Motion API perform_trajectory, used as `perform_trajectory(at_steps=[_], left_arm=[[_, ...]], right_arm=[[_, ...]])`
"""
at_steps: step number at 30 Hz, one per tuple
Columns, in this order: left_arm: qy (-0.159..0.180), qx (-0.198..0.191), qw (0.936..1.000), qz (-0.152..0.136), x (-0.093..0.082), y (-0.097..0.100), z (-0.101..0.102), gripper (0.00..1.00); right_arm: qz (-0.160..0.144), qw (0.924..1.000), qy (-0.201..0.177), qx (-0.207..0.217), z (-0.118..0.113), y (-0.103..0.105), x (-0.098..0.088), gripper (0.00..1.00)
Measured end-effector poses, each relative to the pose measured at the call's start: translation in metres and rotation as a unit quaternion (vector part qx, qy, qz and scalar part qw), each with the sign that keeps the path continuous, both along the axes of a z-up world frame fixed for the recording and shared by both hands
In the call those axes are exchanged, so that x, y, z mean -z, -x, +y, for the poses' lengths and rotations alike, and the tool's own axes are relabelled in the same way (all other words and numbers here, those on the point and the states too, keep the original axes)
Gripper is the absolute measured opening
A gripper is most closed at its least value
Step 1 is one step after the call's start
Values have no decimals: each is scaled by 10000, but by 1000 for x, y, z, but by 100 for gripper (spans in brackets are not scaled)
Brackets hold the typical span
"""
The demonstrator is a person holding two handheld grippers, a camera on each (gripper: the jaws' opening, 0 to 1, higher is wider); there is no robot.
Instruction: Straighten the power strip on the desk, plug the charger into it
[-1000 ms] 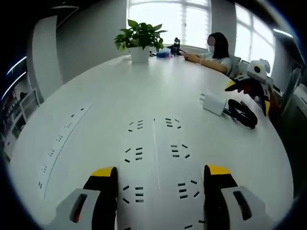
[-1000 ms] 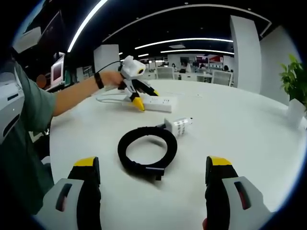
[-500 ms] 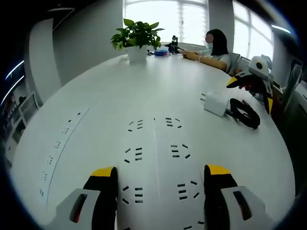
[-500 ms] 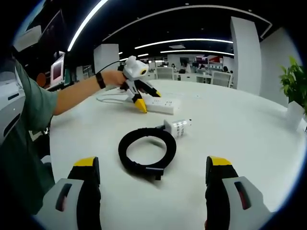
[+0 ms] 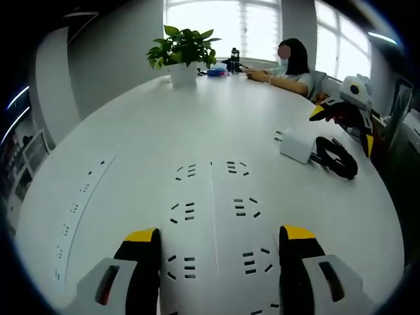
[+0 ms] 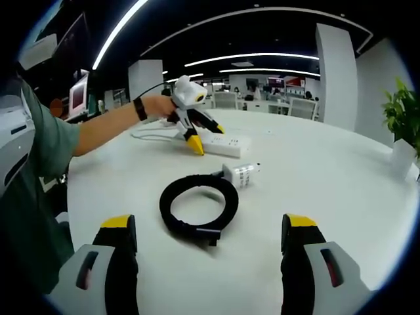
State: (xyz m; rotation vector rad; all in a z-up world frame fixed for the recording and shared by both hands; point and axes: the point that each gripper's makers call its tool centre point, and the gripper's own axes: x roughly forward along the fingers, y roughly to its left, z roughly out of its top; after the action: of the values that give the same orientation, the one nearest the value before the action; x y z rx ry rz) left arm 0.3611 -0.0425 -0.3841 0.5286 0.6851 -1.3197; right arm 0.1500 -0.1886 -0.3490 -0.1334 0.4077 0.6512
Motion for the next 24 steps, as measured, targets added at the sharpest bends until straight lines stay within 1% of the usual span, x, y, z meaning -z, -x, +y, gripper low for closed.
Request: perform_trajectory(at_steps=[13,24], left_arm=[[14,106,9999,-11,1,-5,-12,75],[1,230,9997,-20,1,-3,-24,75]], right_arm=[[-46,10000,12,75,-8,-1,0,89],[-68,9999,-2,140,-14,0,-1,89]])
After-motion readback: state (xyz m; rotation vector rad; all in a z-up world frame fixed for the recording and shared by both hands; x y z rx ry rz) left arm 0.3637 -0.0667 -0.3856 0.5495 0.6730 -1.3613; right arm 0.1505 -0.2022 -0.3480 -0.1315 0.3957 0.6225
